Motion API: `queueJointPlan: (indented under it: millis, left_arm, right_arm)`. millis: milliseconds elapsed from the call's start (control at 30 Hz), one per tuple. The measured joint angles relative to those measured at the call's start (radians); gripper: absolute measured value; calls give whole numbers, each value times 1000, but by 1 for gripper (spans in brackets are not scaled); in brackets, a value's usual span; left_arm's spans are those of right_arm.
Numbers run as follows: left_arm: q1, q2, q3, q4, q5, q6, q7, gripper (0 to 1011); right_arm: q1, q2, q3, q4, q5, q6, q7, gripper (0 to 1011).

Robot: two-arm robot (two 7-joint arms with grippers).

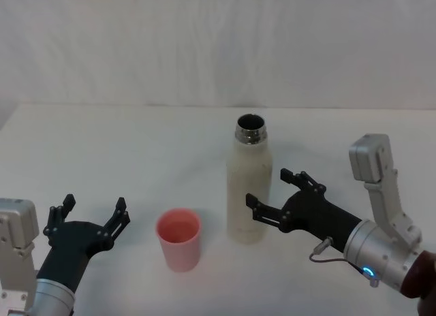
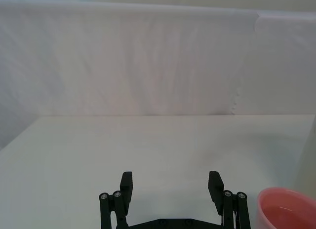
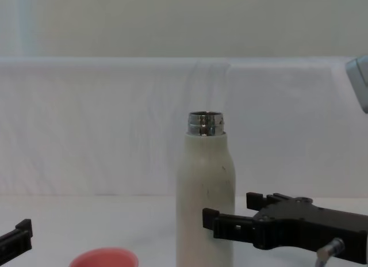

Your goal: Grasp the thermos with one hand and pour water into the cup lid.

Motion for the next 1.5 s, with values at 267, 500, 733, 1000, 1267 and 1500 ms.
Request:
queueJointPlan:
  millis: [267,500,733,1000,1267,1500]
  left_arm:
    - [0,0,0,0,0,0,0,1001]
    - [0,0,0,0,0,0,0,1001]
    - [0,0,0,0,0,0,0,1001]
    - [0,0,0,0,0,0,0,1001]
    - [0,0,0,0,0,0,0,1001]
    - [0,0,0,0,0,0,0,1001]
  right_arm:
    - [22,-14,-11,22,0,2,-2,1000]
    - [33,-26,-14,40,4,-1,-5,1000]
    - [45,-40,-20,62,10,-7,-5,1000]
    - [58,-50,-27,82,12,-12,-5,1000]
    - [70,-60,-33,100,13,-14,-4,1000]
    - [85,-70,-40,115,13,-15,-2,1000]
